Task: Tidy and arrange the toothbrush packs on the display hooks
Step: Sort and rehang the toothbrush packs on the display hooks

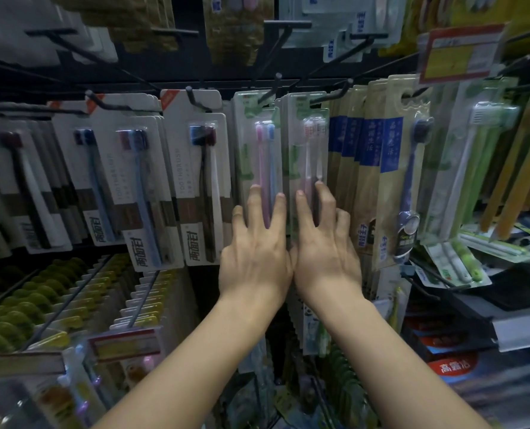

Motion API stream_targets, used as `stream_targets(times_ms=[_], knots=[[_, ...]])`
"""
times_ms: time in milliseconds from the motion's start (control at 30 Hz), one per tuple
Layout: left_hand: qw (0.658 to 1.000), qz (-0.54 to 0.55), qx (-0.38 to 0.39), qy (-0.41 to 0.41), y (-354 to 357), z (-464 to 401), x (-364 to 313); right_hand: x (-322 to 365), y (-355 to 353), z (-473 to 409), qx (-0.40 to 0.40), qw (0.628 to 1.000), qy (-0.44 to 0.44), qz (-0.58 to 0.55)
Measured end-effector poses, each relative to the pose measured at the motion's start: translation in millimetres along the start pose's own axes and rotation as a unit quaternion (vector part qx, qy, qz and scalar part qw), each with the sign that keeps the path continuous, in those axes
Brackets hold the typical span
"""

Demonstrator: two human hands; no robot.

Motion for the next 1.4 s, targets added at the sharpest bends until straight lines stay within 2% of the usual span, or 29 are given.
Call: stream_targets(times_ms=[533,700,800,1000,1200,1400], knots=[[0.999,-0.014,-0.018,0.026,-31.6,22.3,-2.4,14.3,-27.6,24.6,-0.056,0.998,-0.023,0.01],[0.995,0.018,-0.093,0.032,-50.9,29.6,7.9,22.8,-33.9,30.7,-0.073,0.997,-0.029,-0.022],[0.992,0.035,-0.112,0.035,-58.8,34.0,16.1,32.0,-38.5,35.4,-0.093,0.994,-0.038,-0.032],[0.985,0.06,-0.163,0.001,-70.5,46.1,51.3,55.0,-39.4,43.5,-0.112,0.99,-0.058,-0.068],[0.967,0.092,-0.233,-0.05,-81.6,57.9,97.2,74.8,-26.9,43.8,-0.097,0.987,-0.059,-0.112],[0.954,0.125,-0.242,-0.128,-80.6,65.3,147.3,92.8,-11.9,42.9,-0.085,0.984,-0.012,-0.156]])
Point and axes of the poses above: each hand's wrist, its own z-axis away from the middle knuckle, its own y-axis out of the palm, x = y × z, the point moved 10 cm from there along -z, towards the middle knuckle, and after that the axes turned 2 degrees about -z, right-handed, at the moved point
